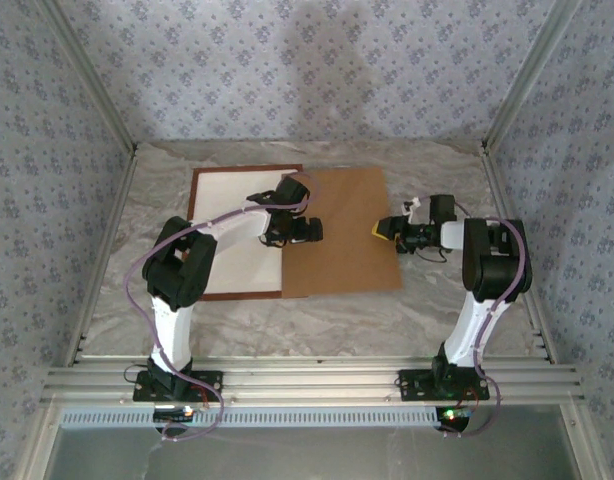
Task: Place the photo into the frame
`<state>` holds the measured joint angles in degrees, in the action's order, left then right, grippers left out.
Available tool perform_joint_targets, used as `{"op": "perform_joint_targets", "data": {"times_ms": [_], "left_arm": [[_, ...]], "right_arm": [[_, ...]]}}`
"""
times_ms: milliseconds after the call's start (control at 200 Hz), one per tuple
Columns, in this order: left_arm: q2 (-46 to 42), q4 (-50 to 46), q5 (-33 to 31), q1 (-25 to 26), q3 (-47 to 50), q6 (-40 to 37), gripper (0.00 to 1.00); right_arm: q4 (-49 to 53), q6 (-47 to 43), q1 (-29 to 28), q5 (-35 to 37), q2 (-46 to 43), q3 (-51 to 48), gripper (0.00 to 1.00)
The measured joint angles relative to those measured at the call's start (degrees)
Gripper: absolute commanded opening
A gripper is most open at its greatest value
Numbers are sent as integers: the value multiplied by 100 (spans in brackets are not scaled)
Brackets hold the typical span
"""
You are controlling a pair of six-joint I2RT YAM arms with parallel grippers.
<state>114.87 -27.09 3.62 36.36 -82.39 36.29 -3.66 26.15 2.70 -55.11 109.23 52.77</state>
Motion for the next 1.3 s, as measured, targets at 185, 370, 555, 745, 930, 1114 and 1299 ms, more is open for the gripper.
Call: {"op": "perform_joint_targets", "data": {"times_ms": [185,370,555,745,930,1114,1299], "left_arm": [[11,15,0,0,0,0,98],[9,-4,2,0,0,-4,98],[-258,-219,-52,-4,0,-68,98],[-1064,-271,-186,-258,155,-201,99],[-2090,-234,-240,-1093,975,-286,98],[-2365,-227,-238,-2284,1436,-468,99],[-2354,22,-210,-3364,1637,-516,98]], "right_arm": [[-136,66,15,-195,0,-76,22],[-382,385,85,-776,-133,-122,0],[-422,730,81,-876,-612,-164,0],[-428,1215,81,-769,-1165,-238,0],[-306,1523,81,-503,-1967,-238,0],[136,1541,81,-269,-2656,-103,0],[568,1456,81,7,-2835,195,0]]}}
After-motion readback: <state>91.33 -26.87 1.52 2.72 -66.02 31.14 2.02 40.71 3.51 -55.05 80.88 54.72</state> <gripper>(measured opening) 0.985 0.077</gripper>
